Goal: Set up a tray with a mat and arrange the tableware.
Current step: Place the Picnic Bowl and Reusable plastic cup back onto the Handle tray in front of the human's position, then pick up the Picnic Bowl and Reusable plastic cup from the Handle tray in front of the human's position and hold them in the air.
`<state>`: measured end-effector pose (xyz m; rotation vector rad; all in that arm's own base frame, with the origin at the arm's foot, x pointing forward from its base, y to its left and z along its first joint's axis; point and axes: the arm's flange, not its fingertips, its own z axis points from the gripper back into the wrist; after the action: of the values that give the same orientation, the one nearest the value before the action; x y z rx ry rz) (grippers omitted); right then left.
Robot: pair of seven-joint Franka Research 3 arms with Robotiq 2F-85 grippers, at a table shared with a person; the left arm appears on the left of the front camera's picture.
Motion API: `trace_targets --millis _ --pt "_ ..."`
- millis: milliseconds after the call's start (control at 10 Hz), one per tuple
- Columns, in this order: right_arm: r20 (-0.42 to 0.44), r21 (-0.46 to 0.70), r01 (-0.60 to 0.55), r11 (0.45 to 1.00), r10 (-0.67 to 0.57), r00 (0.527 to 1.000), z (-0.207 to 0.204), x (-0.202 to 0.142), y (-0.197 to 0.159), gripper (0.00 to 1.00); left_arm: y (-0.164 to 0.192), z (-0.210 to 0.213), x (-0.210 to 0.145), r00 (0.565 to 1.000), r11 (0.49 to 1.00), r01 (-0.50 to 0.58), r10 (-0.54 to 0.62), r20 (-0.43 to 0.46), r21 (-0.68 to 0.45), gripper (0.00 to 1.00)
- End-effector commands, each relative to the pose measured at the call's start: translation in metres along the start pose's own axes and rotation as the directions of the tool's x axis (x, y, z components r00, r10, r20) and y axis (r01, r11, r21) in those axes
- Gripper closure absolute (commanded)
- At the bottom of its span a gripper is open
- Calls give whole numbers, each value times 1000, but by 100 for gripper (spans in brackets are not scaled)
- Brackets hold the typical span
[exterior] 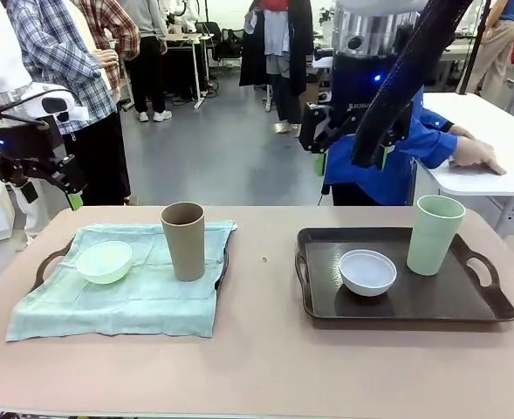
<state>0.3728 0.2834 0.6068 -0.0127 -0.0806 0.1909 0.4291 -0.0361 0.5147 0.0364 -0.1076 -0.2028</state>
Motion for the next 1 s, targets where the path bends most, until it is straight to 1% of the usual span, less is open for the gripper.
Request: trace_targets --millis 0,900 --pt "-19 -9 26 1000 -26 999 3 0 5 0 -6 1 3 1000 1000 7 -7 0 22 0" --pt "-19 -9 26 1000 -26 999 3 0 5 0 -6 1 3 1000 1000 7 -7 0 22 0"
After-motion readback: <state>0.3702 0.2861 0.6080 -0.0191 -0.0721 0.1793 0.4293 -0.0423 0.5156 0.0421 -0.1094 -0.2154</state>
